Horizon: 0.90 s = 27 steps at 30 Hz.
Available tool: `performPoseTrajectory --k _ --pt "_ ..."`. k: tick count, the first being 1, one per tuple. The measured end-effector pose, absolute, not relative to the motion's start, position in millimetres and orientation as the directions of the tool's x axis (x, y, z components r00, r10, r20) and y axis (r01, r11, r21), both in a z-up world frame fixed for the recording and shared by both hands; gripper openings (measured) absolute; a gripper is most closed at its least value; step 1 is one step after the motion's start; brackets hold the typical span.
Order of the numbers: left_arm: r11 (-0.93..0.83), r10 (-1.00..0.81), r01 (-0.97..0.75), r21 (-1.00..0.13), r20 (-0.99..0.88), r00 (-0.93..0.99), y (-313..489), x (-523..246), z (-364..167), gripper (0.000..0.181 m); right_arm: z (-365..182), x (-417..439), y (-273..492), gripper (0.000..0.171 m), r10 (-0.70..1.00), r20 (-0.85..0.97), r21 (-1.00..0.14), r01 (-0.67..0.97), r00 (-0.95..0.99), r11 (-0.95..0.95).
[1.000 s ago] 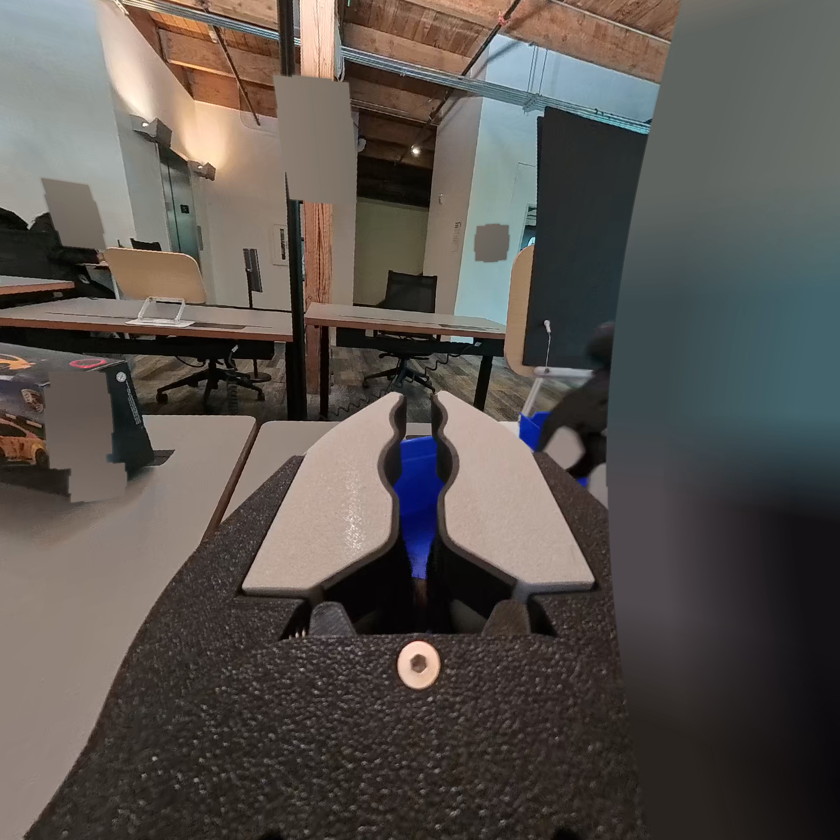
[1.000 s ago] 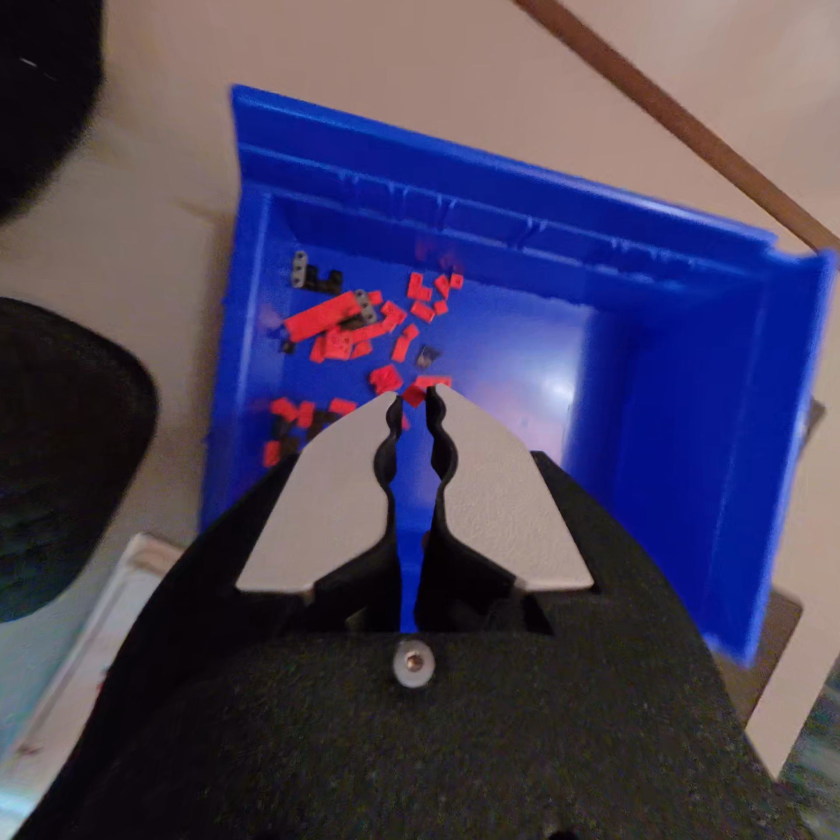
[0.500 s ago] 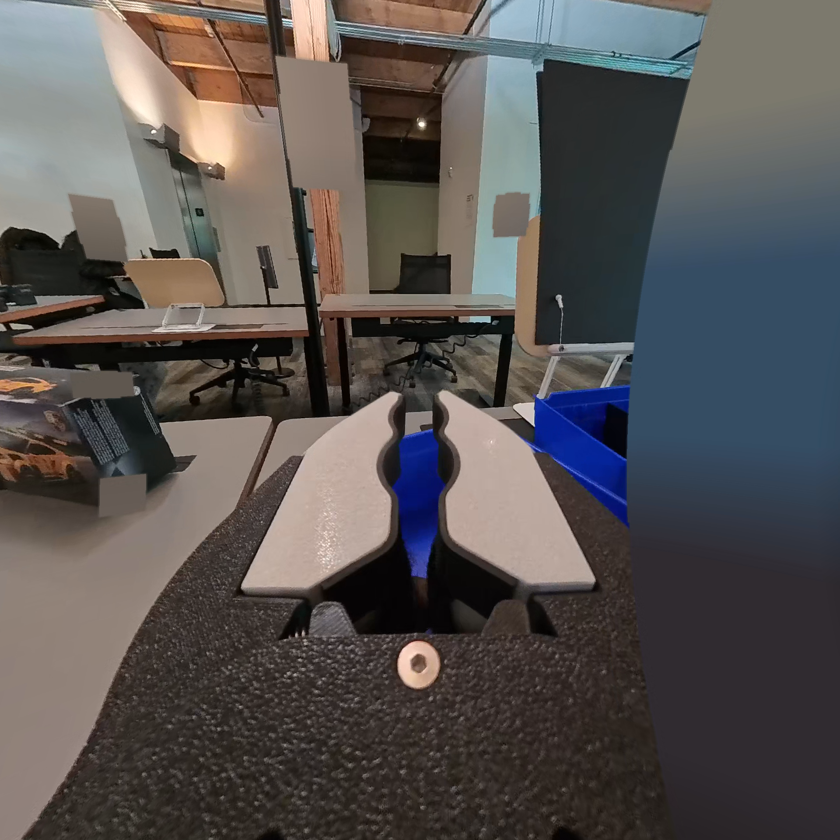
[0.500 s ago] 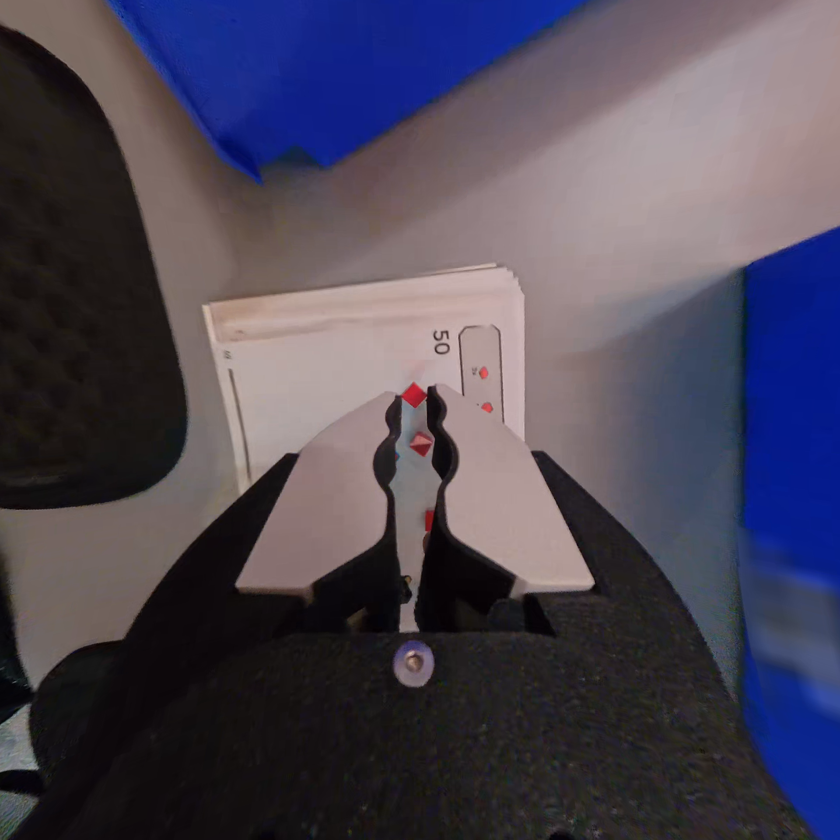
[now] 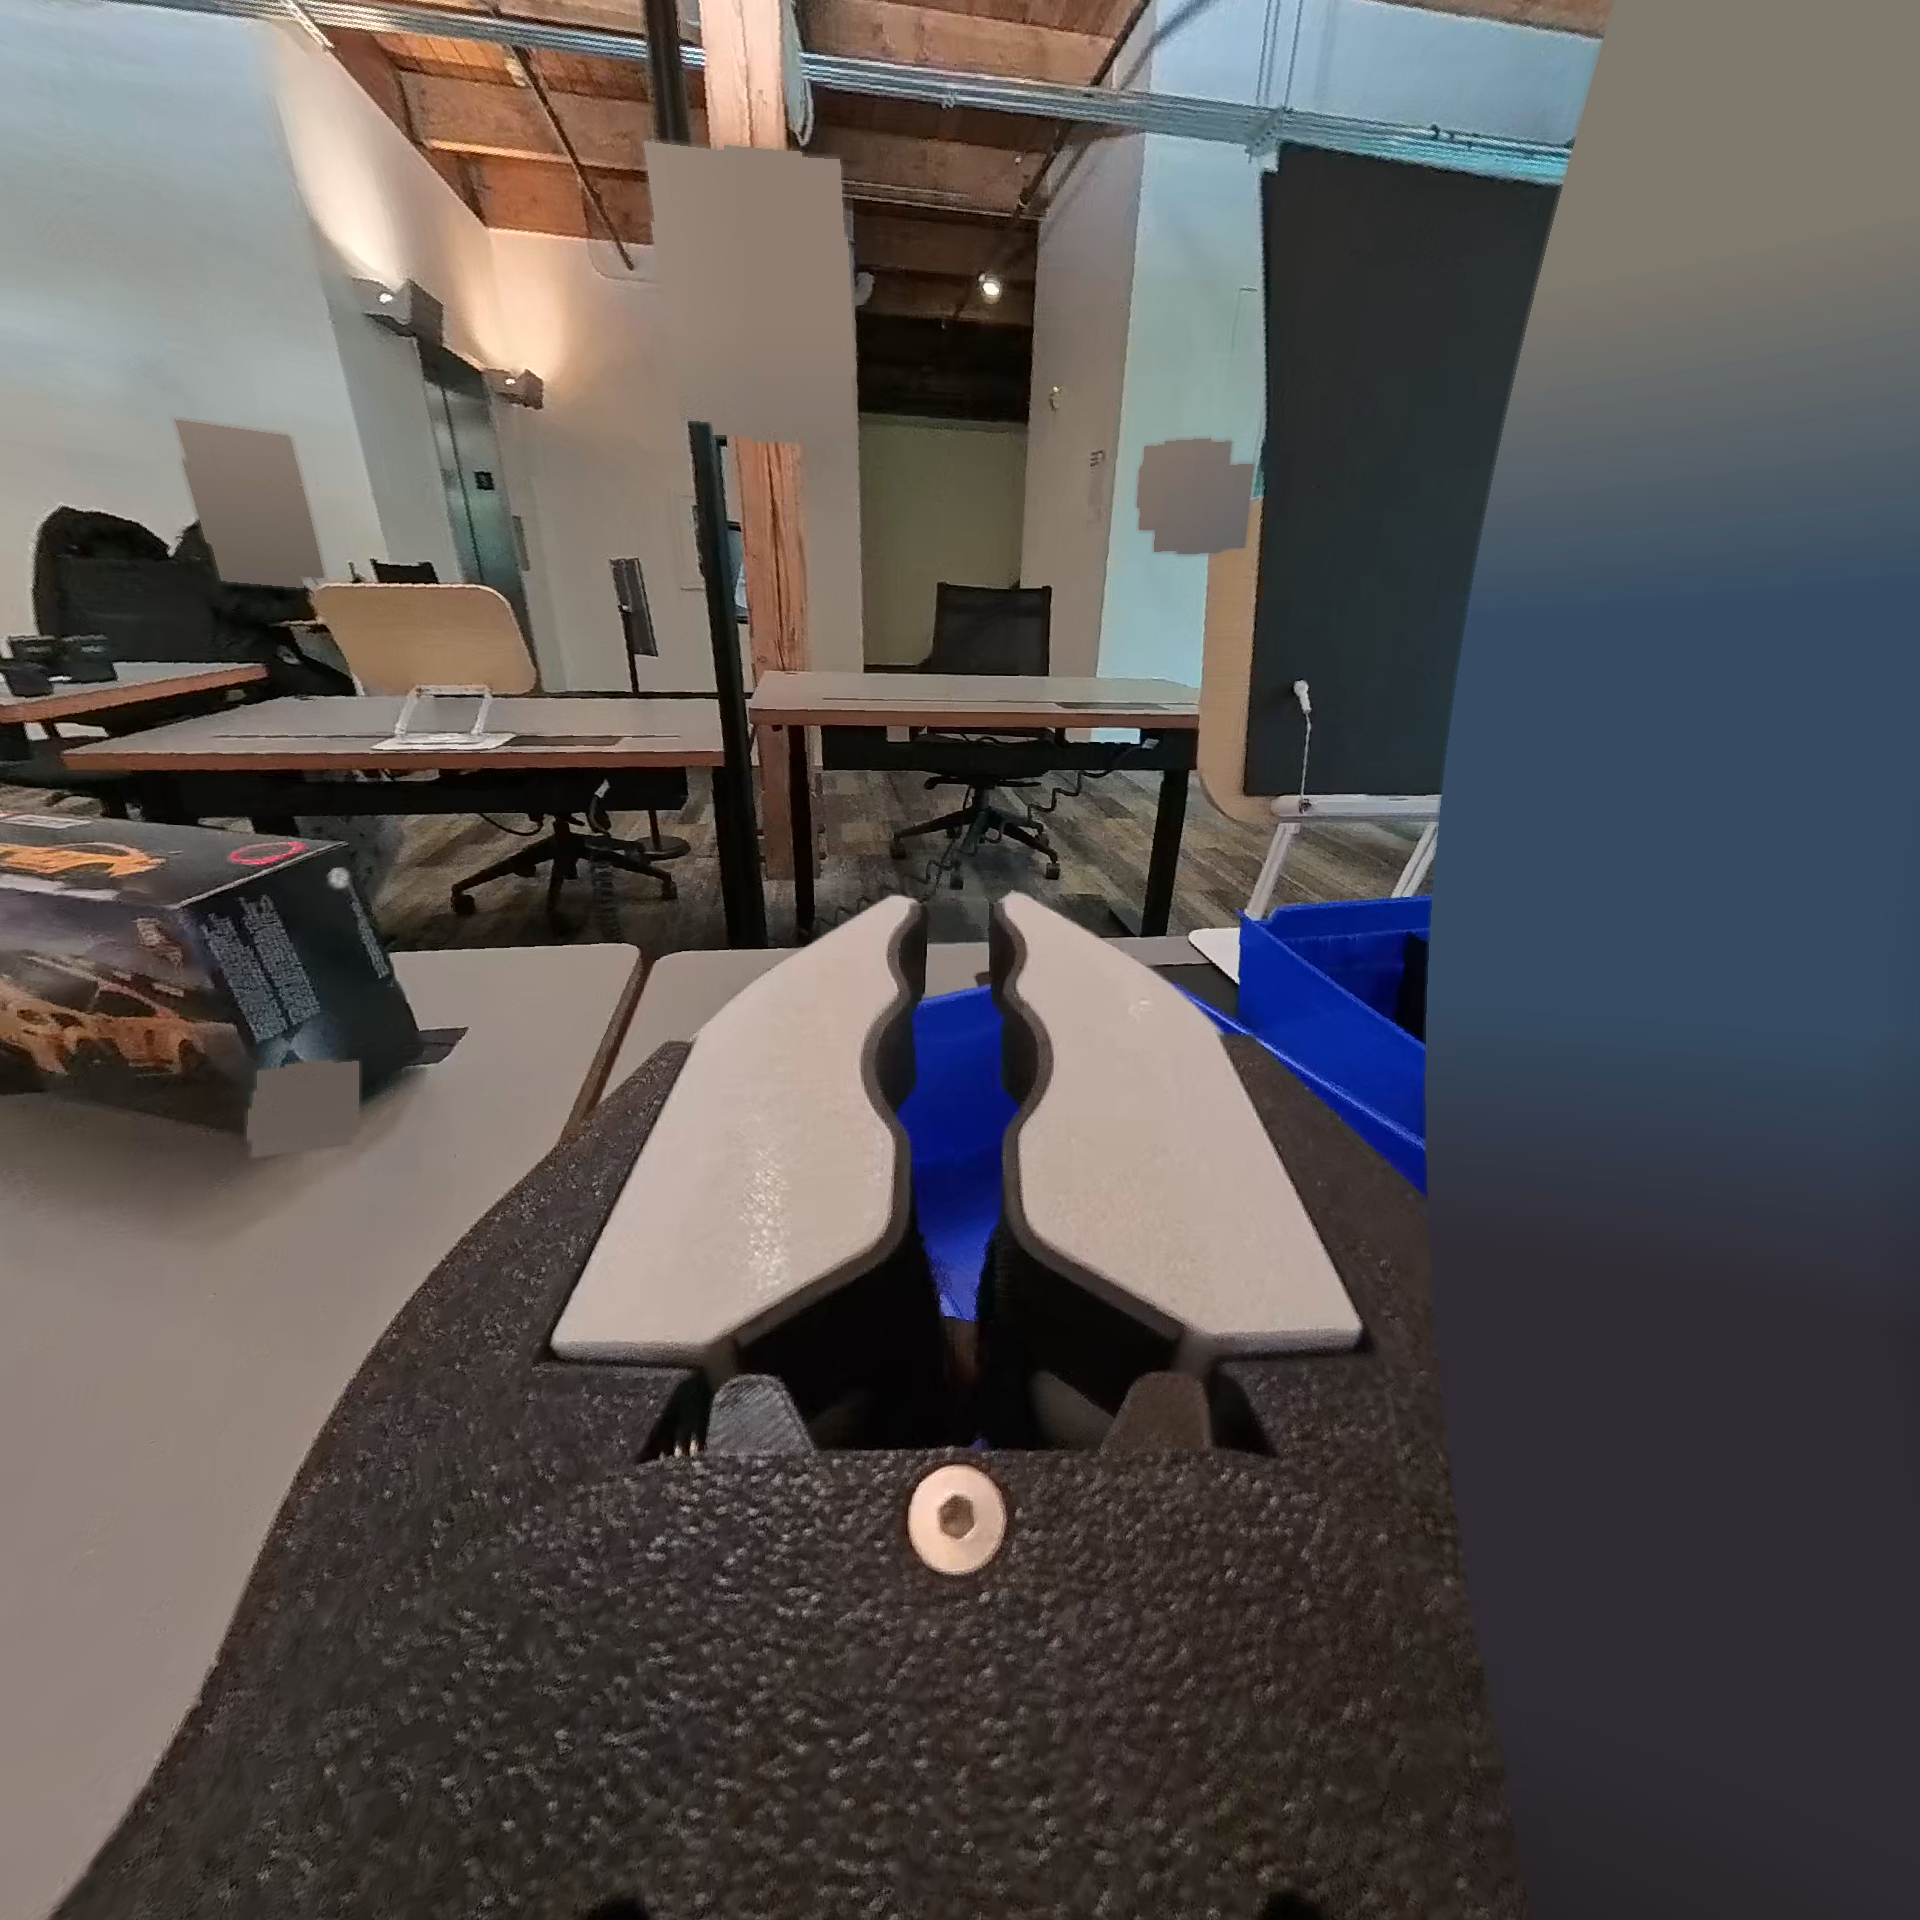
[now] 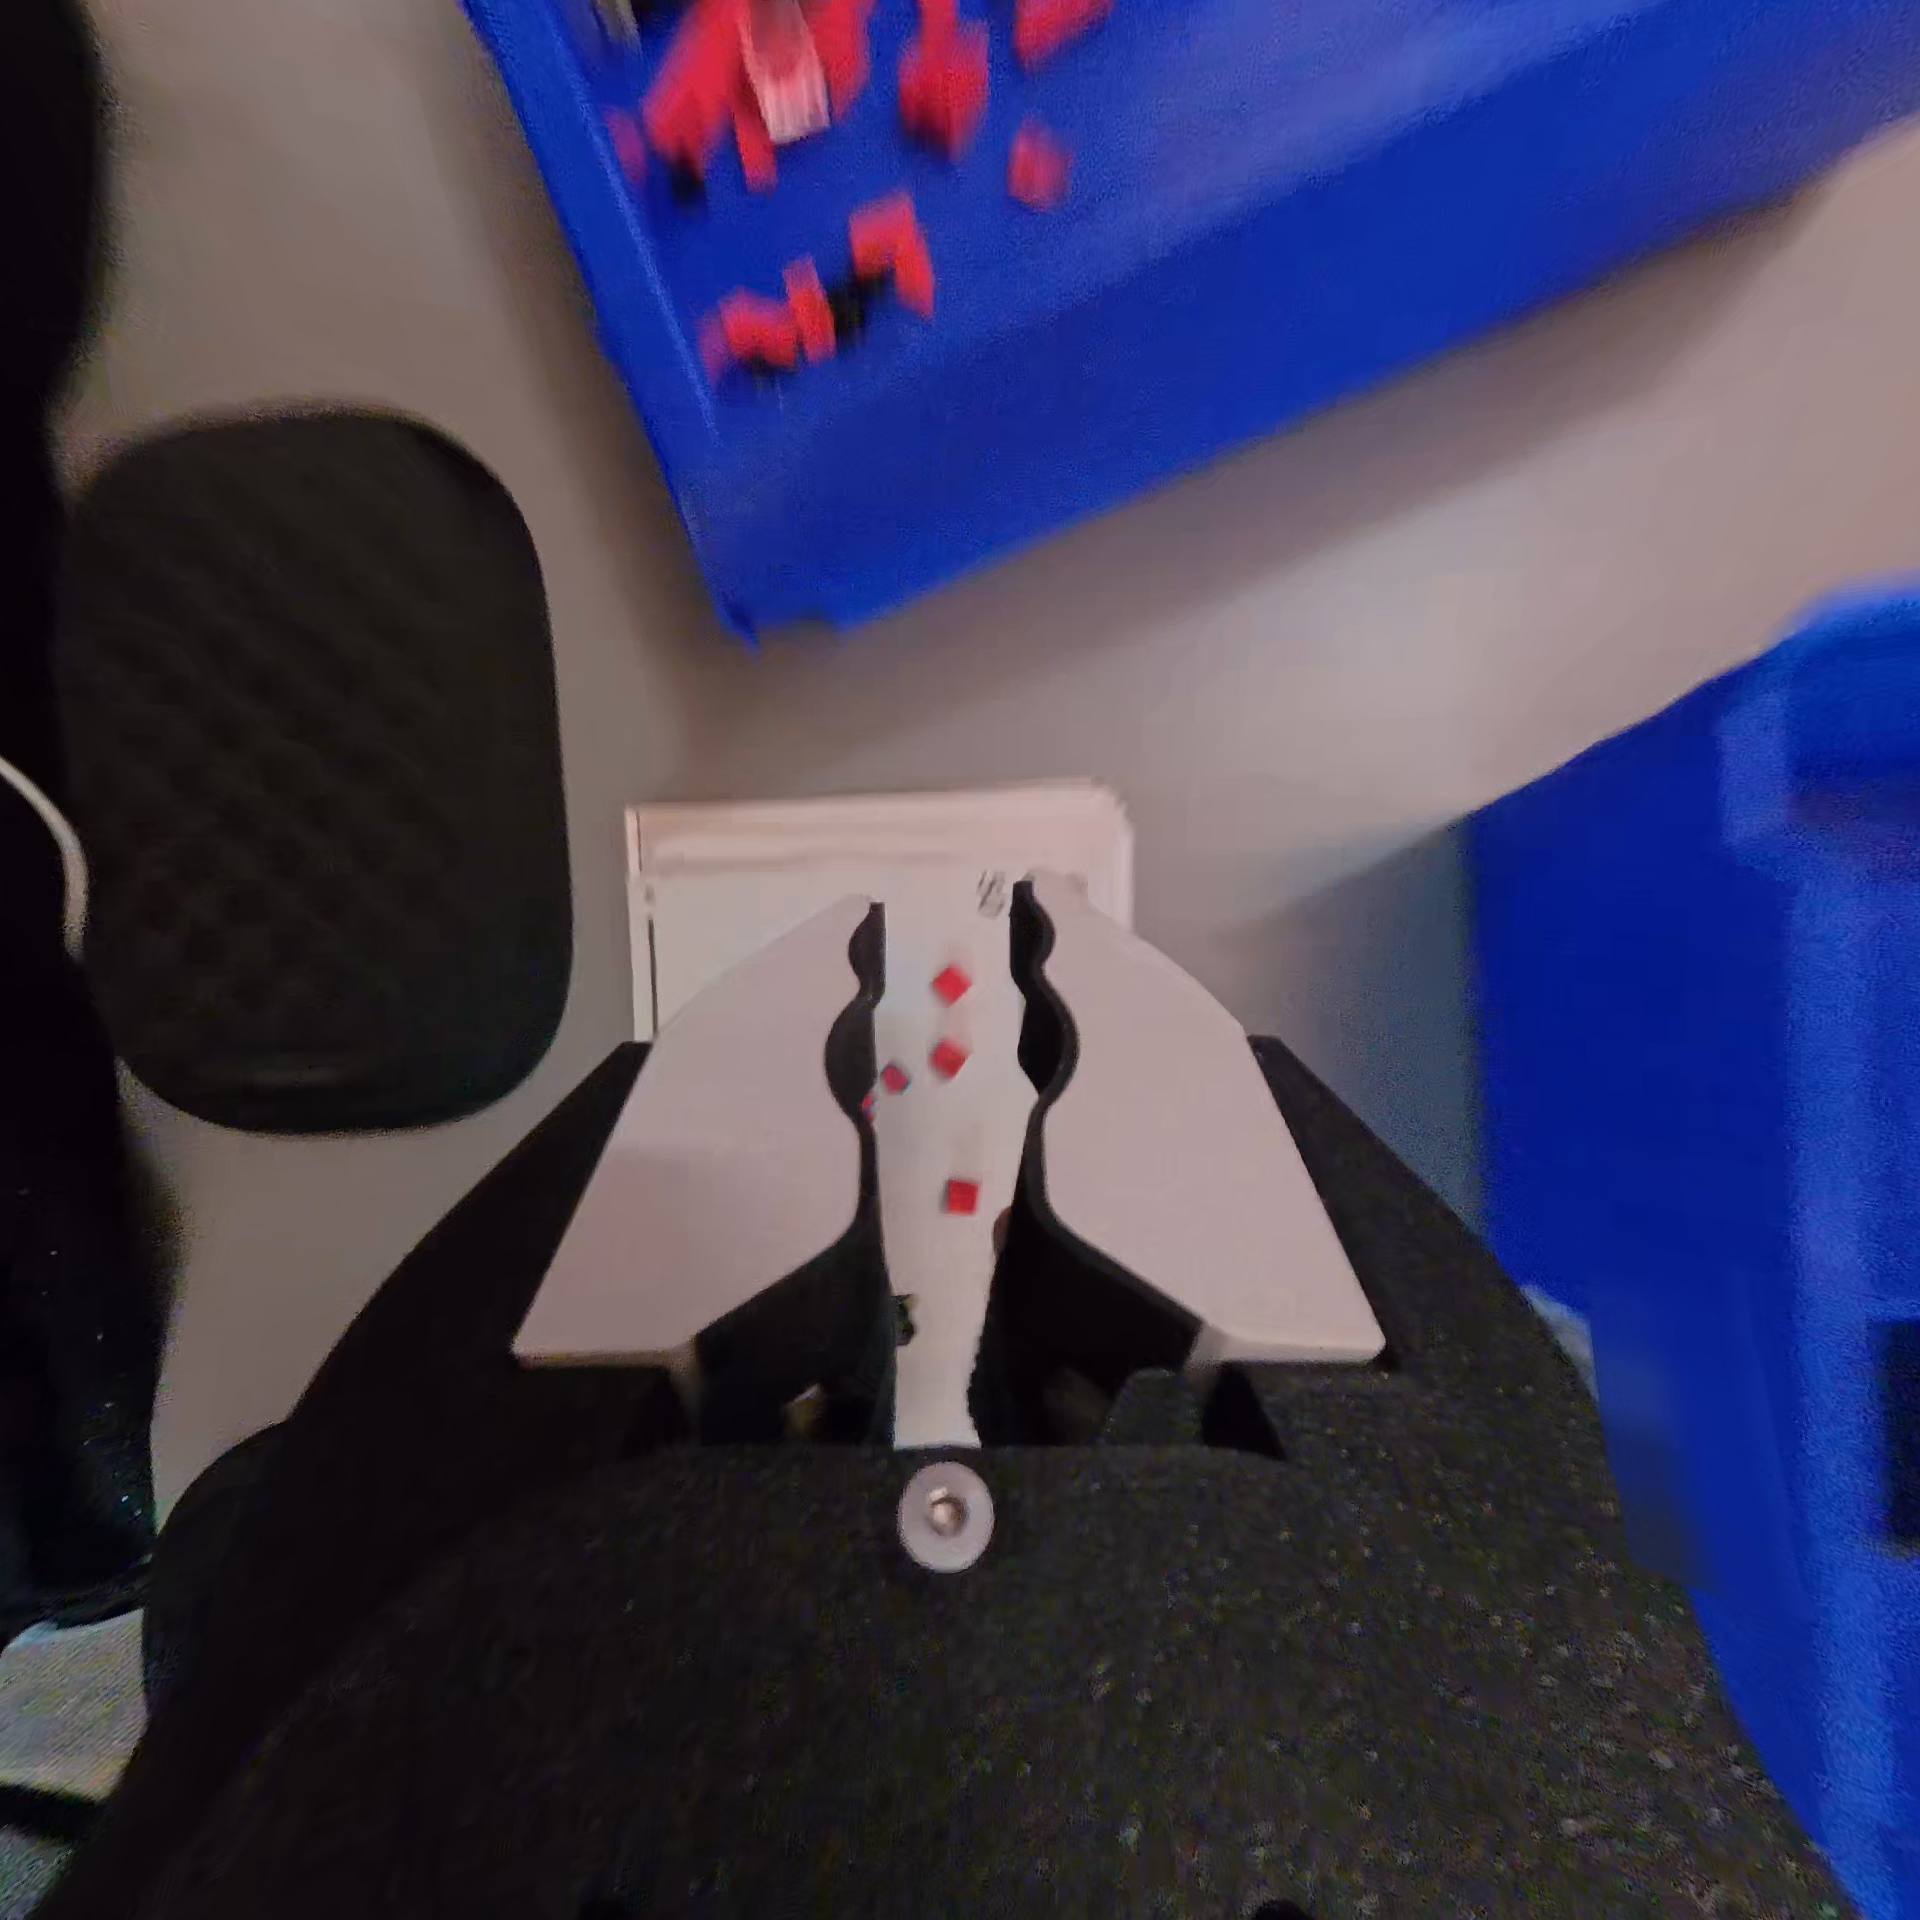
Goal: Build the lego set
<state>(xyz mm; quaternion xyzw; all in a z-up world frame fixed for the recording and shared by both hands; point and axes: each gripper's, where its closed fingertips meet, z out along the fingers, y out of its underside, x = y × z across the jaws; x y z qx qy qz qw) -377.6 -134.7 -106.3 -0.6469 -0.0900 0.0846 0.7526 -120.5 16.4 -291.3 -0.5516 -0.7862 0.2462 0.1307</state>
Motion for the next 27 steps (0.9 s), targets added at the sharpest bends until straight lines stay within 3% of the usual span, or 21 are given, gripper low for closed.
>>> performPoseTrajectory --k 3,7,10,14,19,27 --pt "0.184 0.248 0.021 -0.983 0.067 0.967 -142.9 -382.4 -103.5 0.010 -224.3 -163.0 19.1 0.022 0.897 0.066 -0.639 0.671 -0.438 0.375" --pt "0.206 0.268 0.021 -0.978 0.077 0.960 -153.6 -387.7 -101.1 0.010 -192.9 -238.5 -14.6 0.024 0.763 0.153 -0.642 0.524 -0.629 0.560" --pt "0.210 0.268 0.022 -0.978 0.079 0.960 -155.9 -389.9 -101.7 0.010 -220.7 -289.4 -56.5 0.023 0.623 0.103 -0.598 0.452 -0.775 0.661" --pt "0.193 0.255 0.028 -0.981 0.078 0.964 -154.3 -391.4 -106.3 0.010 -286.9 -337.4 -76.3 0.019 0.536 0.038 -0.459 0.462 -0.843 0.758" --pt "0.201 0.253 0.037 -0.979 0.089 0.963 -157.5 -396.0 -108.5 0.011 -332.8 -361.7 -75.6 0.012 0.564 -0.007 -0.345 0.531 -0.826 0.773" --pt "0.262 0.245 0.064 -0.963 0.130 0.961 -166.3 -401.1 -104.0 0.011 -348.8 -362.3 -78.3 0.016 0.589 -0.032 -0.321 0.567 -0.807 0.759"
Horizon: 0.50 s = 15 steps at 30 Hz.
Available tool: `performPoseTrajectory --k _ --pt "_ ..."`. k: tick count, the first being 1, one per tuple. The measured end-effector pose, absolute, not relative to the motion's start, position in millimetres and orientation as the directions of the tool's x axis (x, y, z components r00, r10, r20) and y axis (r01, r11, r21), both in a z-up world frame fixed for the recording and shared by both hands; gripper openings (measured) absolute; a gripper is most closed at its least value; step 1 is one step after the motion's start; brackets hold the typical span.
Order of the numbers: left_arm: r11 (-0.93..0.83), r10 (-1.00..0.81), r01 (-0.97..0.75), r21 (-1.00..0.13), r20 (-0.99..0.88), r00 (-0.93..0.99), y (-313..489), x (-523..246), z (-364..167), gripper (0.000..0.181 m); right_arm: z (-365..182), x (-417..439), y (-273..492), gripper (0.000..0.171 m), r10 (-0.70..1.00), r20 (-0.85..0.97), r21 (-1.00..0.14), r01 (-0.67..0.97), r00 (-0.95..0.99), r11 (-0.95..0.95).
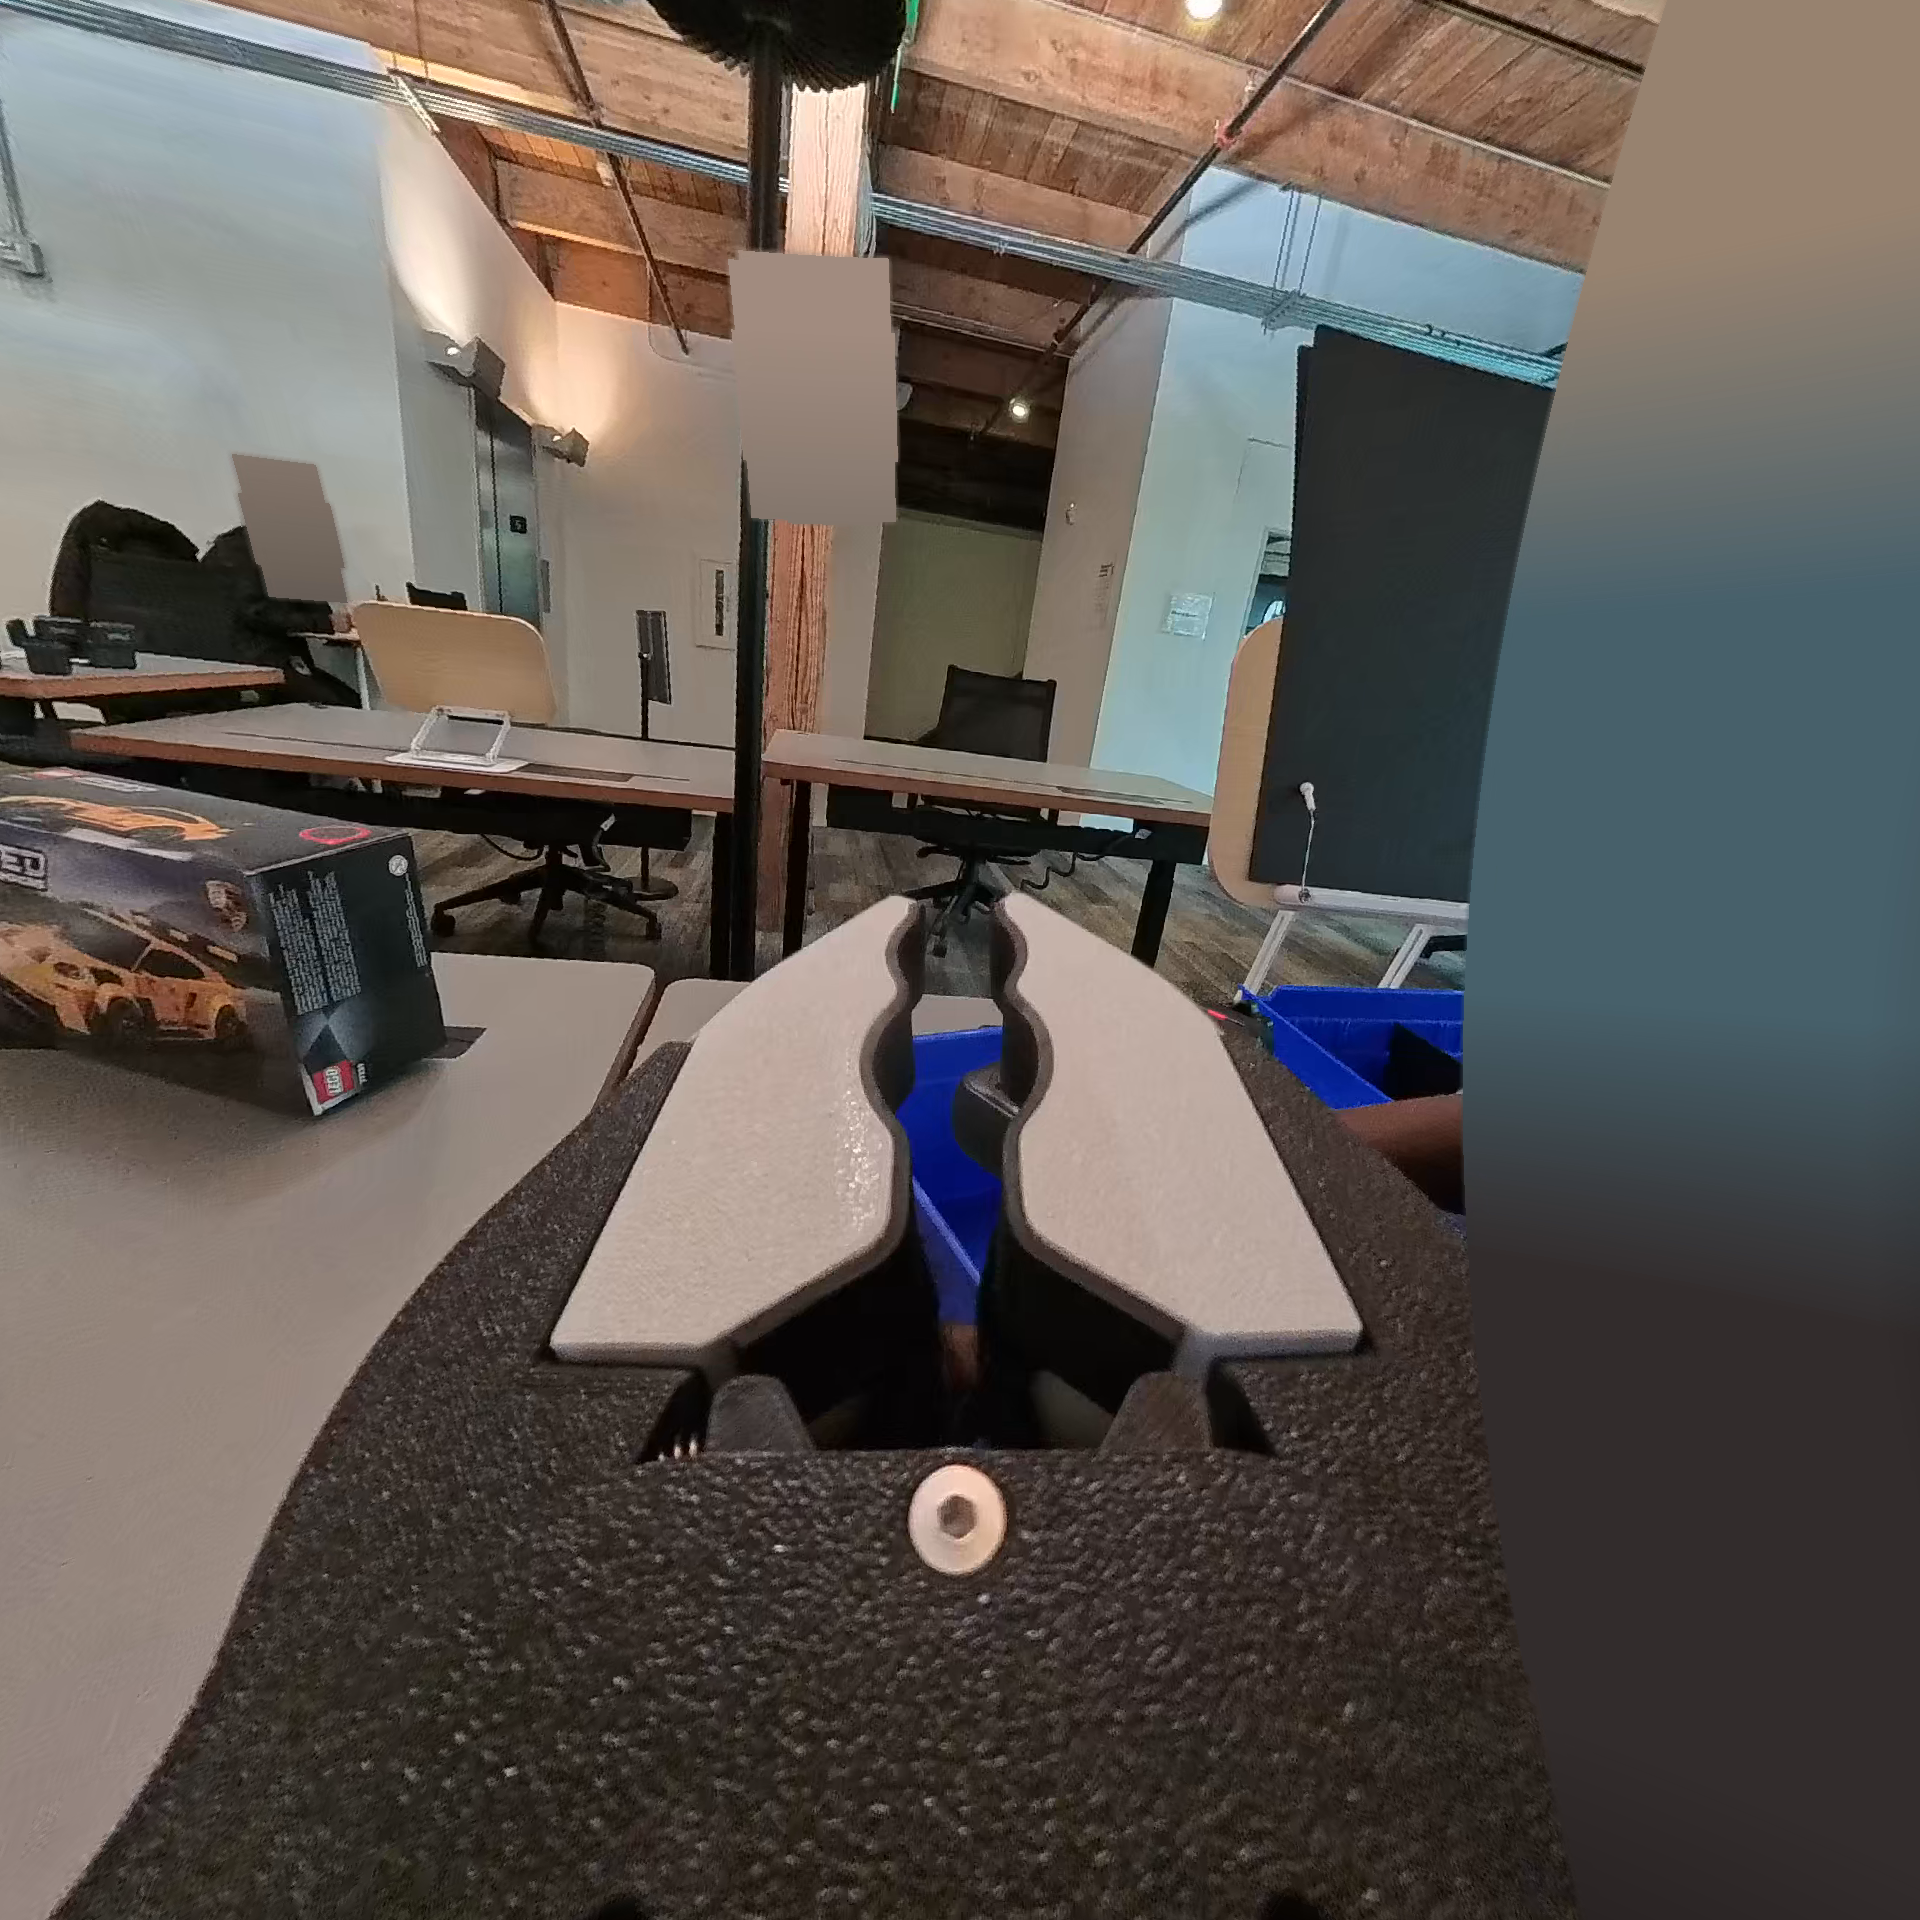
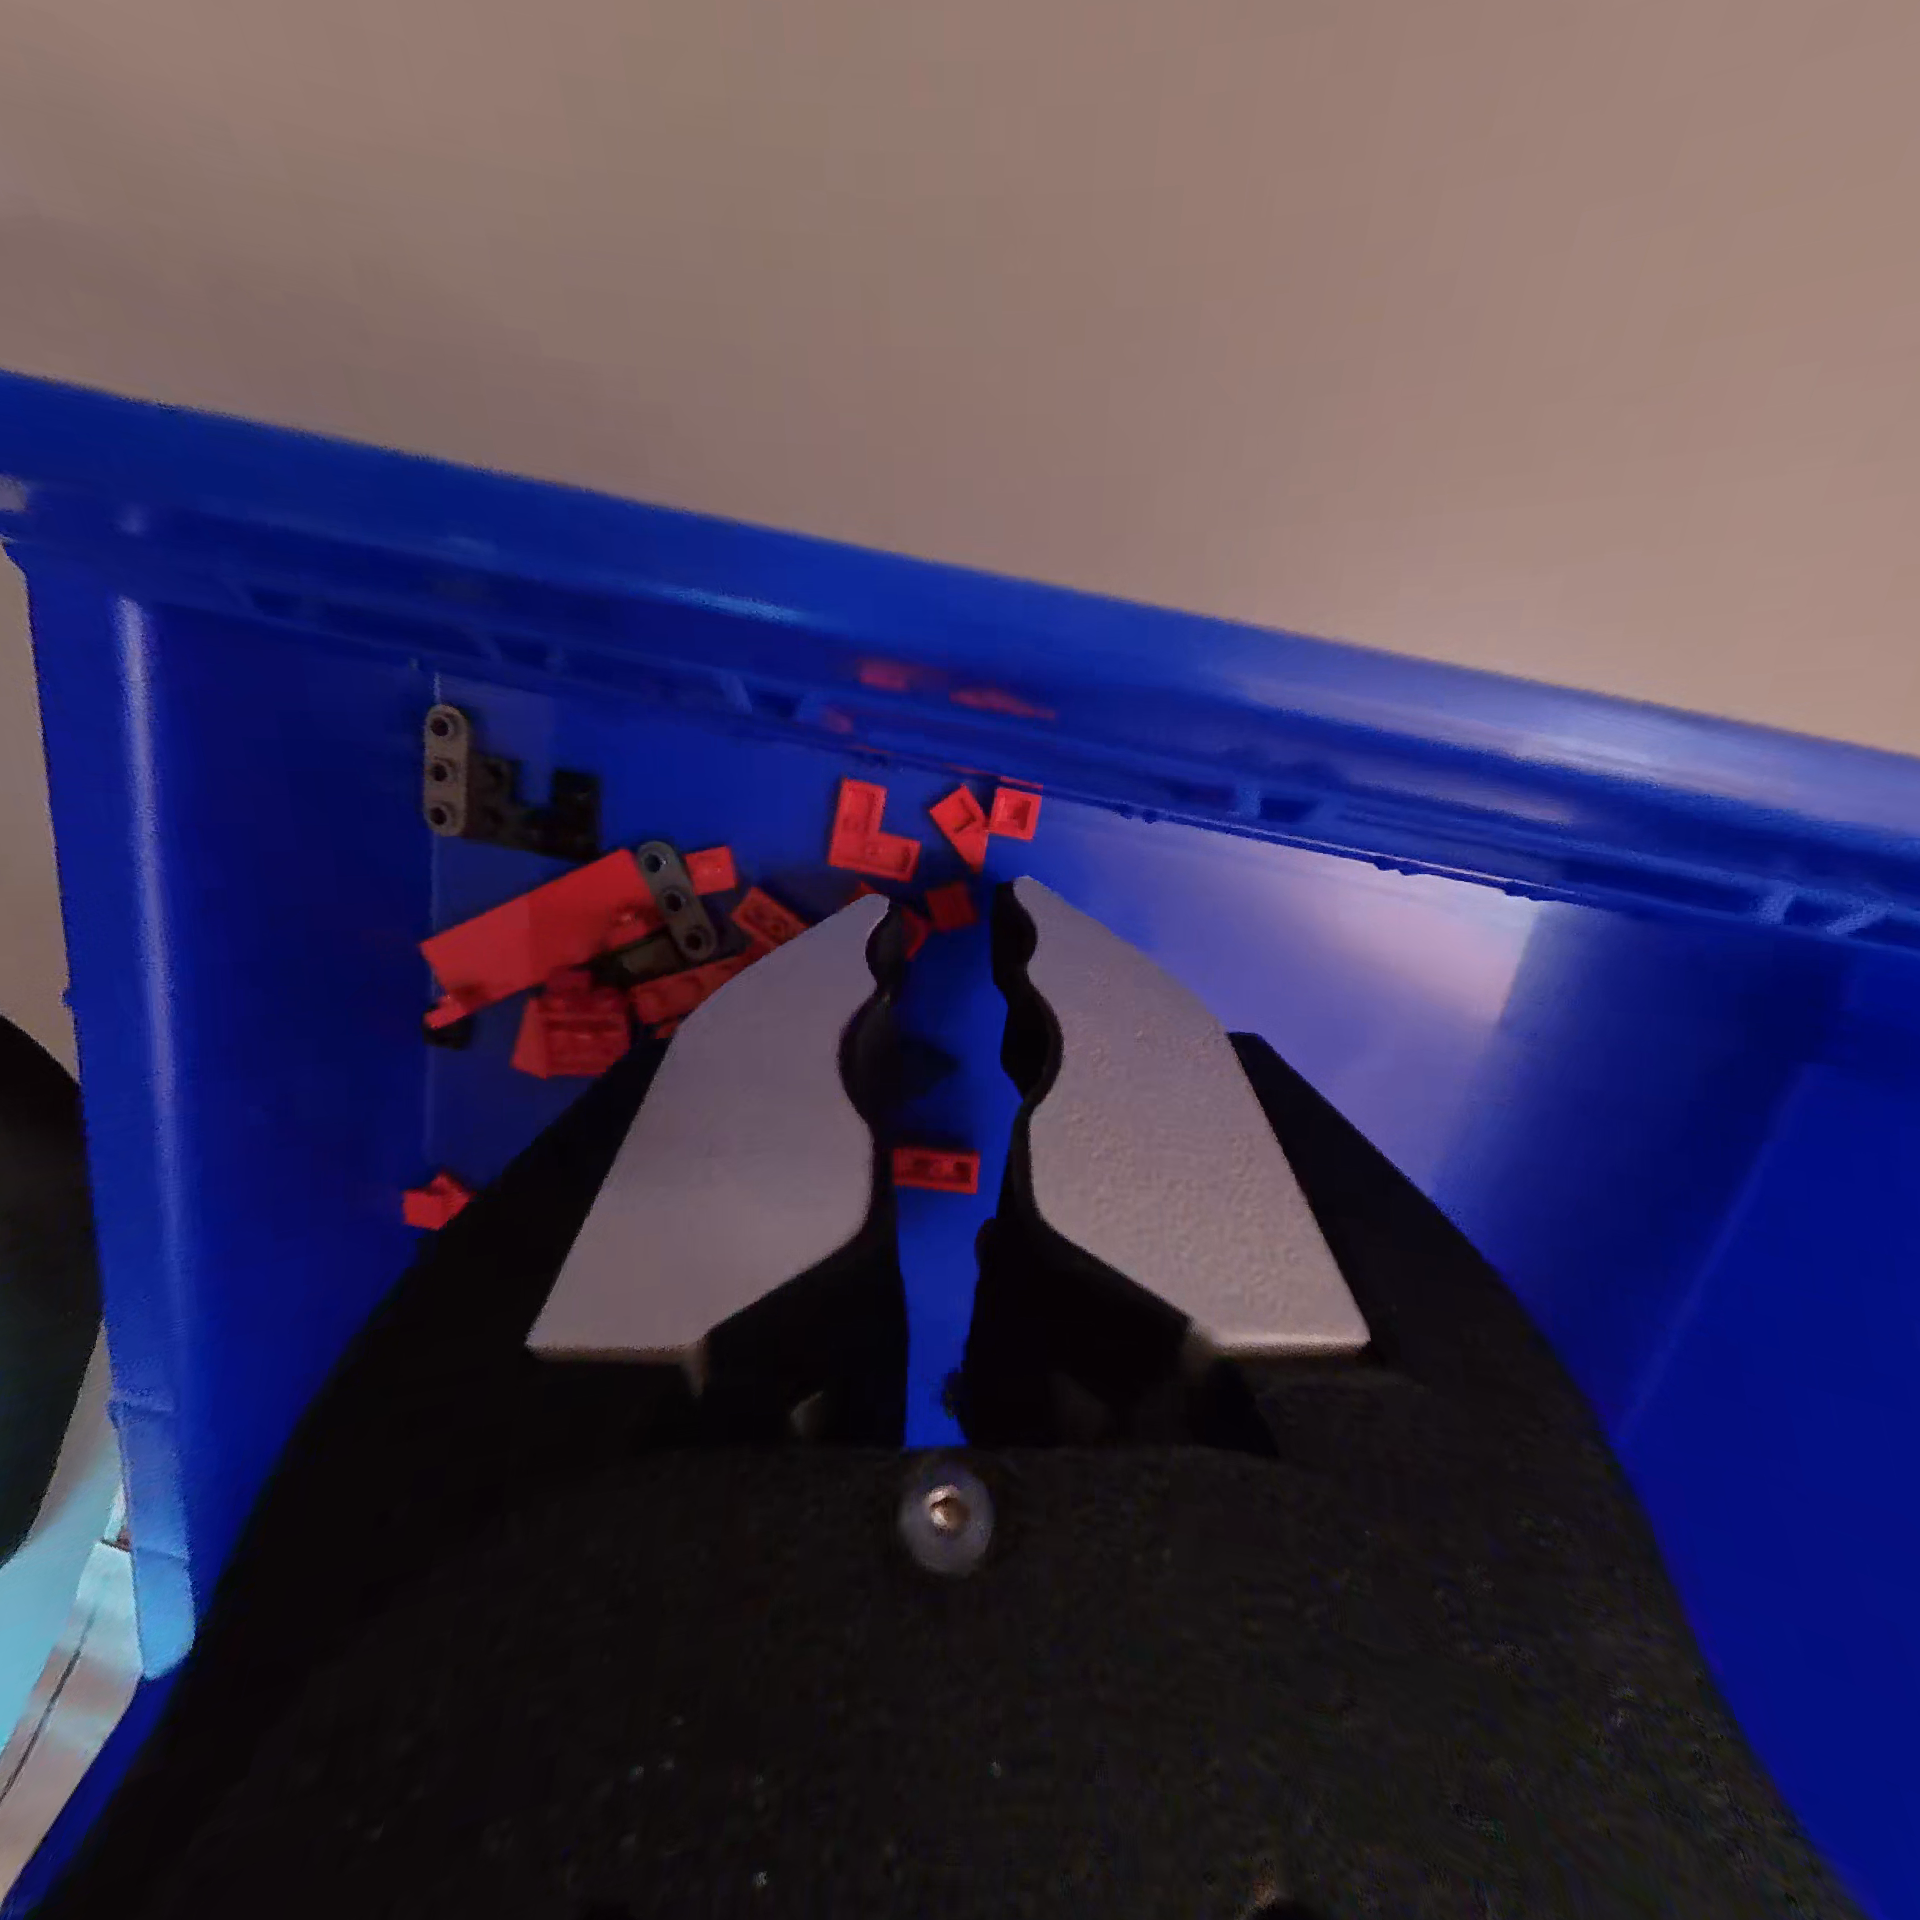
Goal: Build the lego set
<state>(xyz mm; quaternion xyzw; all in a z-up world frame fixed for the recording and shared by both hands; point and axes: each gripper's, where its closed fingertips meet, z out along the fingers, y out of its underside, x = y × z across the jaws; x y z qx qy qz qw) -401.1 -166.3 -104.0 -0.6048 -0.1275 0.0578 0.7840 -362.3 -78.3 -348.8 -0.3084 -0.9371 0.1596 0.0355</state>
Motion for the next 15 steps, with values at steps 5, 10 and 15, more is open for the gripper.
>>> performPoseTrajectory --k 5,10,15 --pt "0.267 0.245 0.057 -0.962 0.125 0.962 -167.2 -399.6 -102.2 0.011 -350.9 -364.8 -77.2 0.016 0.614 -0.027 -0.324 0.588 -0.789 0.741" --pt "0.270 0.241 0.060 -0.961 0.128 0.962 -167.0 -399.8 -102.1 0.011 -351.2 -367.6 -76.6 0.014 0.633 -0.046 -0.333 0.610 -0.772 0.720" --pt "0.268 0.238 0.060 -0.962 0.126 0.963 -166.4 -399.5 -102.5 0.011 -352.7 -366.7 -76.1 0.016 0.631 -0.044 -0.315 0.611 -0.774 0.727"
